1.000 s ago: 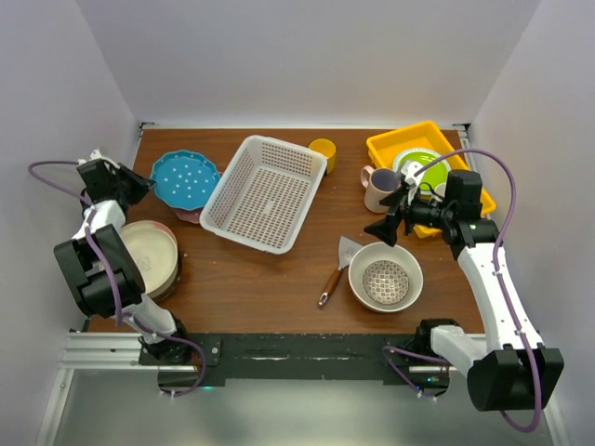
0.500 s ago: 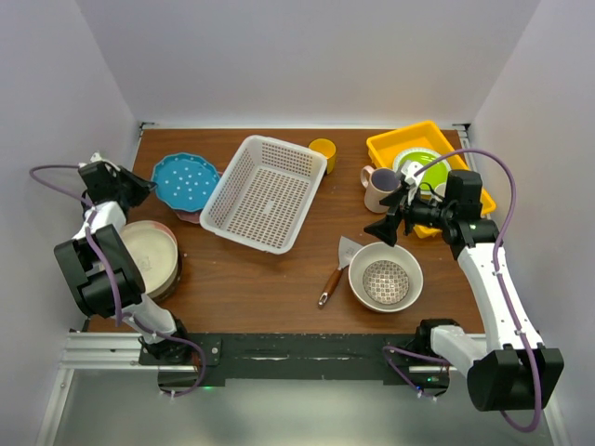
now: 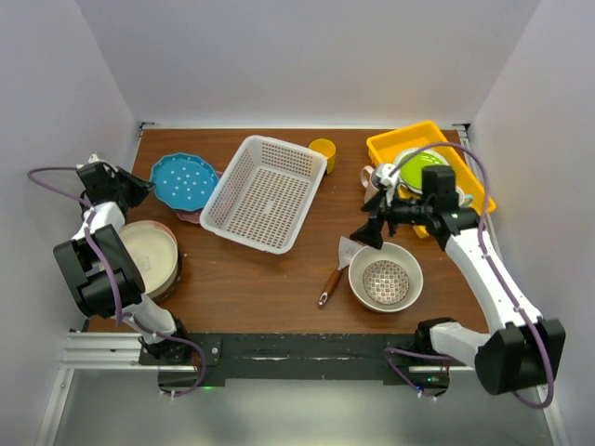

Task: Place the mixed dishes into the plastic bin
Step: Pick up the plate at the center of the board.

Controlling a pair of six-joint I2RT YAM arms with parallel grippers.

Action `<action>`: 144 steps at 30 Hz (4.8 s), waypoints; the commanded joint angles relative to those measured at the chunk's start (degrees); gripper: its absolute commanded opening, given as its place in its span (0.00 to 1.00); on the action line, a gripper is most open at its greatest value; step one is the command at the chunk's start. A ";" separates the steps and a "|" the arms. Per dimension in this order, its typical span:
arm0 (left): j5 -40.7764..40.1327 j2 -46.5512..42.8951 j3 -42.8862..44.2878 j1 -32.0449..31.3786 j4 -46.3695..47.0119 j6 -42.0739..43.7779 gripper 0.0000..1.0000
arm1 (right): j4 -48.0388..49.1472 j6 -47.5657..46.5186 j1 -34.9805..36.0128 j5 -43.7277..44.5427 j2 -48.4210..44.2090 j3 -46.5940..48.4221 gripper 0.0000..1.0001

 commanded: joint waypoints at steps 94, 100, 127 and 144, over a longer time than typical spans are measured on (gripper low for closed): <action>11.66 16.71 12.97 -2.19 0.15 16.54 0.00 | 10.63 11.07 48.94 27.74 68.46 79.60 0.98; 11.92 10.12 12.00 0.27 2.78 11.53 0.00 | 10.72 10.98 48.94 27.39 67.58 77.93 0.98; 18.26 -8.52 0.58 0.90 16.06 -9.30 0.00 | 18.79 46.65 37.61 32.05 54.23 62.75 0.98; 0.42 -24.34 -8.91 -17.04 12.45 -12.90 0.00 | 30.38 55.71 30.40 35.03 28.92 26.62 0.98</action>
